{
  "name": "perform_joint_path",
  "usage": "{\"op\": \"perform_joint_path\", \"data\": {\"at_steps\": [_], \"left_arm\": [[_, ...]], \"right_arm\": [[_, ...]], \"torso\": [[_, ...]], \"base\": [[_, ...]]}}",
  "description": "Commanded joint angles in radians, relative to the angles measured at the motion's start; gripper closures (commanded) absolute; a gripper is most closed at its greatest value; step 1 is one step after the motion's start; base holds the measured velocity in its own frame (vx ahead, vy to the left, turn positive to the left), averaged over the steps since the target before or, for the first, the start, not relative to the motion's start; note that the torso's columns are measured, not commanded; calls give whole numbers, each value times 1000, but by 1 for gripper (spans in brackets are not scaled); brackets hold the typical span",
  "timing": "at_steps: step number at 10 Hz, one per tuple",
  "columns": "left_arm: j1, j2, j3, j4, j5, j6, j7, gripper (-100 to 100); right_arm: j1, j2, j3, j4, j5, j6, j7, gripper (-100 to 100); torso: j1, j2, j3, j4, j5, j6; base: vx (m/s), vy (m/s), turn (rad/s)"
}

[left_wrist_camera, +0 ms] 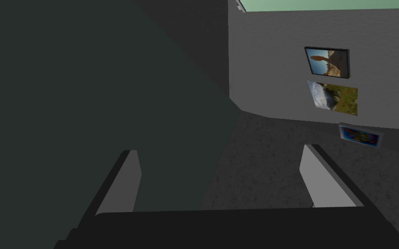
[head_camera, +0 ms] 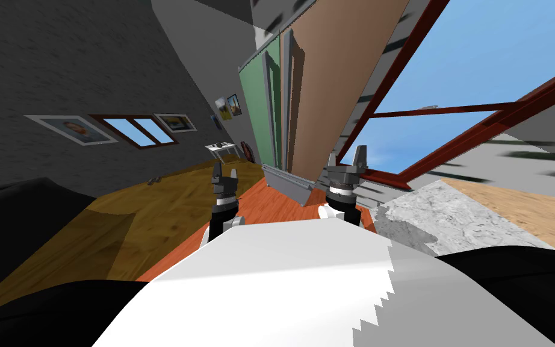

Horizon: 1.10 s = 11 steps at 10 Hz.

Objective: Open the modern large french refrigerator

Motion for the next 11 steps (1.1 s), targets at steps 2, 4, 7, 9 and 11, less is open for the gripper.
{"op": "perform_joint_path", "data": {"at_steps": [2, 4, 7, 9, 11], "left_arm": [[0, 0, 0, 0, 0, 0, 0, 0], [0, 0, 0, 0, 0, 0, 0, 0], [0, 0, 0, 0, 0, 0, 0, 0], [0, 0, 0, 0, 0, 0, 0, 0], [0, 0, 0, 0, 0, 0, 0, 0]], "right_arm": [[0, 0, 0, 0, 0, 0, 0, 0], [0, 0, 0, 0, 0, 0, 0, 0], [0, 0, 0, 0, 0, 0, 0, 0], [0, 0, 0, 0, 0, 0, 0, 0], [-3, -70, -5, 16, 9, -8, 27, -100]], "torso": [[0, 104, -209, 105, 0, 0], [0, 248, -497, 248, 0, 0], [0, 470, -939, 470, 0, 0], [0, 618, -1234, 617, 0, 0], [0, 724, -1451, 724, 0, 0]], "base": [[0, 0, 0], [0, 0, 0], [0, 0, 0], [0, 0, 0], [30, 12, -37]]}}
